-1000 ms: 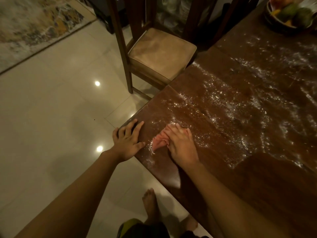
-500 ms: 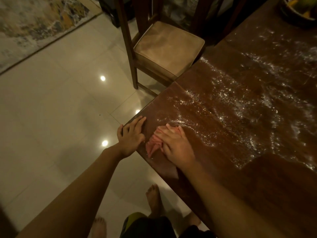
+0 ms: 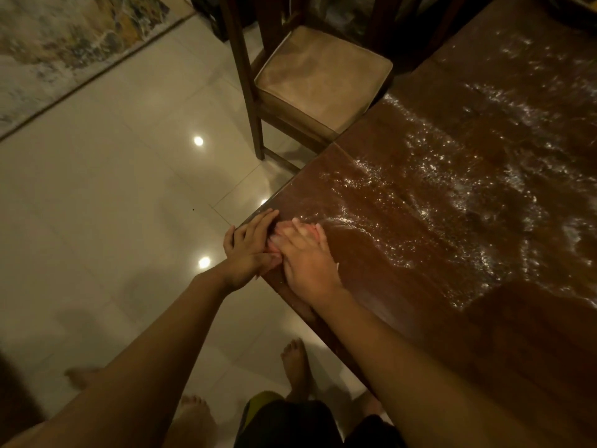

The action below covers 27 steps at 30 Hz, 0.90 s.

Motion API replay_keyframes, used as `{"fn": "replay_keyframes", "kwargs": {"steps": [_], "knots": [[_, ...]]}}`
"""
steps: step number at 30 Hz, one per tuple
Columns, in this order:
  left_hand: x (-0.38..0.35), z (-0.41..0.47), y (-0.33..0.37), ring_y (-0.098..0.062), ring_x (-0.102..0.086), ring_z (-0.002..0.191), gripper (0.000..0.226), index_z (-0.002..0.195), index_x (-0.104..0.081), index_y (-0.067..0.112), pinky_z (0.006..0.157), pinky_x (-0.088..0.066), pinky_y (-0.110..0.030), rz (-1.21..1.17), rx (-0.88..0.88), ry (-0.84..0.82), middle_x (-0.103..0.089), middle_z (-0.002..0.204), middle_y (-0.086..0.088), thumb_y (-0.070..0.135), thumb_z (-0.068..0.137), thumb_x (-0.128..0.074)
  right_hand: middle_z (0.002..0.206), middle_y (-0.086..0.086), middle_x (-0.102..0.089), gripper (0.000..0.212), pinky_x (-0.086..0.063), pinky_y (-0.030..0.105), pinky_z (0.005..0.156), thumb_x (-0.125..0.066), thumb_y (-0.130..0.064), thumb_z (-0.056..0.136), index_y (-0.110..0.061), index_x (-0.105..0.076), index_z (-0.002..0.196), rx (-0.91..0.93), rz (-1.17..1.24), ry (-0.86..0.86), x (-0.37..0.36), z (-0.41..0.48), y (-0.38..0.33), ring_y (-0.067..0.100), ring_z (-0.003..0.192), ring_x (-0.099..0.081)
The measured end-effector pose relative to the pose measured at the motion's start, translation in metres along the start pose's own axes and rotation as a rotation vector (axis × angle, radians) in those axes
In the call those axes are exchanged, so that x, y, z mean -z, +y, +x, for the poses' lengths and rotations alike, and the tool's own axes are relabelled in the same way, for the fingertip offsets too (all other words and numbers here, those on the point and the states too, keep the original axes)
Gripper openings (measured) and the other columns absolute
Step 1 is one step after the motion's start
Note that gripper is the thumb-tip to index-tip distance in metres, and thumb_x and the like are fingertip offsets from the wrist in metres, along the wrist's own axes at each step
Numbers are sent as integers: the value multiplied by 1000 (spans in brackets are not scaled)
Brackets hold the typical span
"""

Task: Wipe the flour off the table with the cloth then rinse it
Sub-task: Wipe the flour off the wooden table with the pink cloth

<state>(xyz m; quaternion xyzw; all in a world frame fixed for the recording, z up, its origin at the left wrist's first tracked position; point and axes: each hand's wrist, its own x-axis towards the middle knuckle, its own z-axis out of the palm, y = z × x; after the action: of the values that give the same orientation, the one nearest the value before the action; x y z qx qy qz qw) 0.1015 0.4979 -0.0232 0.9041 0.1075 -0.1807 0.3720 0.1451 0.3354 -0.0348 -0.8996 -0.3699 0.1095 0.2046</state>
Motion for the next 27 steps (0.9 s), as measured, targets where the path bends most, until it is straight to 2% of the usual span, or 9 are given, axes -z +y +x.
{"fn": "replay_keyframes", "kwargs": {"steps": [2,4,7,9,13,18,21,24,27], "knots": [[0,-2,-1,-20,-10,147,87,152,-10,43,115,10,-39,-57,-38,18,-13,162,7,60,75,-46,155,-3,-43,49,-18,55,122,-51,-24,95,-26,-49,144,139,-39,-61,-2,-9,1,20,150,-28],[2,-5,0,-20,-28,139,80,149,-22,35,120,-8,-46,-144,-97,132,-31,153,2,65,78,-40,156,-8,-42,50,-20,51,122,-43,-34,96,-31,-45,145,294,-99,-136,9,-16,24,17,149,-30],[3,-5,-7,-22,-50,112,50,136,-45,14,97,-43,-53,-146,-102,369,-54,125,-6,29,88,-42,157,-12,-41,52,-18,50,122,-33,-37,94,-36,-47,144,258,-78,-157,28,-9,57,15,149,-29],[0,-11,-12,-21,-52,111,46,136,-47,9,98,-47,-48,-65,-100,409,-57,125,-9,20,91,-45,159,-9,-38,50,-14,53,124,-34,-33,98,-34,-46,147,90,-32,-98,33,8,61,17,151,-25],[5,-18,-15,-7,-53,107,48,138,-51,13,89,-37,-7,-111,-92,396,-61,127,-2,24,92,-53,161,-5,-34,50,-4,55,124,-46,-21,101,-30,-42,150,-159,-16,7,19,52,20,22,154,-15],[21,-17,-17,-11,-57,120,62,139,-52,20,93,-46,-14,-667,158,335,-62,131,0,9,78,-58,161,-7,-33,54,0,51,124,-50,-22,99,-32,-40,151,335,-34,-228,17,52,17,18,154,-16],[27,-17,-19,-12,-60,115,74,140,-43,22,89,-48,-25,-897,182,287,-63,128,0,13,68,-52,159,-8,-37,53,1,47,123,-53,-19,97,-34,-46,147,339,-79,-166,28,61,43,17,152,-22],[26,-15,-18,-11,-59,117,59,138,-49,20,93,-47,-26,-804,214,292,-63,128,3,19,80,-49,156,-2,-42,53,-2,50,125,-50,-13,94,-26,-50,145,2,-32,1,18,63,21,23,151,-25],[22,-12,-19,-8,-57,115,39,135,-55,21,101,-45,-25,-473,148,331,-62,129,3,17,97,-48,154,0,-44,54,-13,56,123,-52,-13,90,-24,-52,143,118,11,-13,-3,35,-5,26,149,-27]]}}
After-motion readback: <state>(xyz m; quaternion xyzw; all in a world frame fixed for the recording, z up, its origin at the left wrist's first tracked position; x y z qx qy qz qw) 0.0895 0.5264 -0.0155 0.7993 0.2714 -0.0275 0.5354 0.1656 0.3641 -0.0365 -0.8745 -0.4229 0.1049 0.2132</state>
